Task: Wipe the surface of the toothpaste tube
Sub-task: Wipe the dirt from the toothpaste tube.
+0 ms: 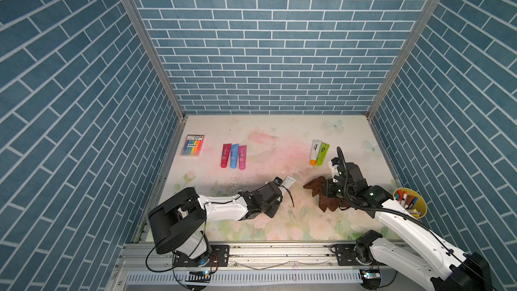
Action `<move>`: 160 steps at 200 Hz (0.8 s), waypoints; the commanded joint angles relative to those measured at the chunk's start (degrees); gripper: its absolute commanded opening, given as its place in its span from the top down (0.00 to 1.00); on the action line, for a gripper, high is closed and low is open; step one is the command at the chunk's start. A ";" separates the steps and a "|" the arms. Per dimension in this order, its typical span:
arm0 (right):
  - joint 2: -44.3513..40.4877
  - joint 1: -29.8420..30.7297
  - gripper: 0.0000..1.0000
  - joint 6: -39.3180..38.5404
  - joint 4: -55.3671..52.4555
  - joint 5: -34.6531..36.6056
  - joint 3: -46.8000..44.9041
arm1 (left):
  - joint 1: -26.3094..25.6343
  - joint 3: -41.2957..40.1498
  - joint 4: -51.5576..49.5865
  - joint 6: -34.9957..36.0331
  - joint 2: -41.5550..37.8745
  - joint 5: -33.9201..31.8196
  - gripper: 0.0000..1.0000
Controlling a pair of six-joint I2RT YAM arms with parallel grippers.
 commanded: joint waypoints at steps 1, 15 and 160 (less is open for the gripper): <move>3.33 0.55 1.00 -1.72 3.84 -3.87 3.48 | -1.24 -1.19 3.62 3.20 -1.07 2.17 0.86; 6.34 1.83 1.00 -1.93 6.44 -3.80 4.40 | -1.89 -1.16 3.76 3.69 -0.79 1.90 0.87; 35.21 12.99 1.00 3.49 26.66 -6.48 -1.09 | -3.05 -3.33 7.55 5.31 -1.69 4.10 0.96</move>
